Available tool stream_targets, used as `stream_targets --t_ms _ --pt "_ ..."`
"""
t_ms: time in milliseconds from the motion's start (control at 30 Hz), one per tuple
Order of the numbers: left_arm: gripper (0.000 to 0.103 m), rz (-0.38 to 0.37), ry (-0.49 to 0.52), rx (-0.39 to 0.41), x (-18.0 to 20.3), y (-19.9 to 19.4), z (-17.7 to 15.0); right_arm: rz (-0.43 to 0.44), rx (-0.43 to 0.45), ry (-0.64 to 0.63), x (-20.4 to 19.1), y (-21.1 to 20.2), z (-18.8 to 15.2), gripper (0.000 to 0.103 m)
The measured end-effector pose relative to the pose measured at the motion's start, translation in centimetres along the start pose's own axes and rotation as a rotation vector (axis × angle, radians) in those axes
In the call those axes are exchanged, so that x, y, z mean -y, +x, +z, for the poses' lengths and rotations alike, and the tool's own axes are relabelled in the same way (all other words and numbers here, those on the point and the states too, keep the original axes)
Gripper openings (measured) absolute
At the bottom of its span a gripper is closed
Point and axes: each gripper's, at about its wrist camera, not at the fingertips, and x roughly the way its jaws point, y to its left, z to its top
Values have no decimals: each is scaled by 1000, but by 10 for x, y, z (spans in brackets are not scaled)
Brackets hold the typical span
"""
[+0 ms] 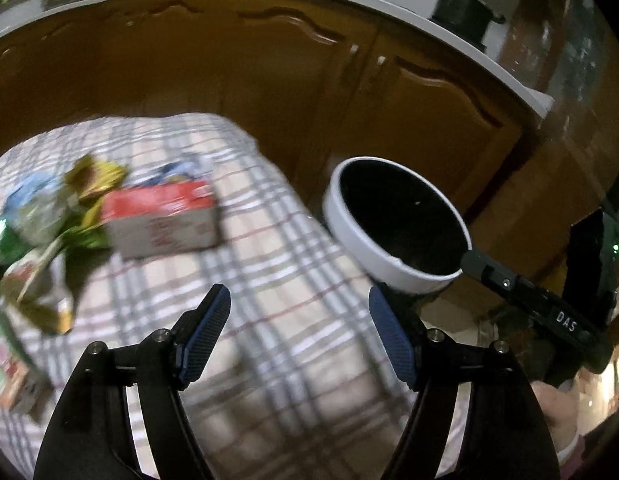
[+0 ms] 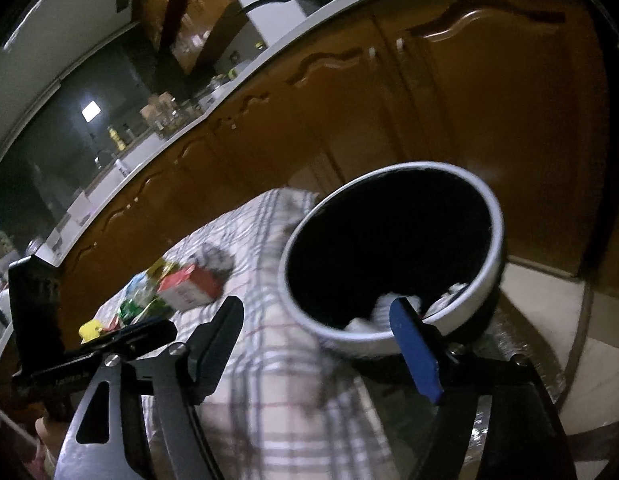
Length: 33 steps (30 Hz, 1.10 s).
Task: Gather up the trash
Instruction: 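Move the left gripper to the green milk carton and the right gripper to the red carton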
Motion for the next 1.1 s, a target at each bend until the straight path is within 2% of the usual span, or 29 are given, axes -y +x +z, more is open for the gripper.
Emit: stream_targets --t_ms 300,533,800,1100 --pt "73 74 -99 33 -59 -42 -26 54 -41 -63 -42 16 -13 77" --pt "73 131 -147 68 -89 -72 -41 94 -79 -139 -76 30 -21 77" --pt "73 217 -246 101 -128 -101 -52 136 -126 -281 -111 62 -7 77" --pt "78 305 -413 44 -176 -96 -60 166 -197 -392 -127 114 14 77"
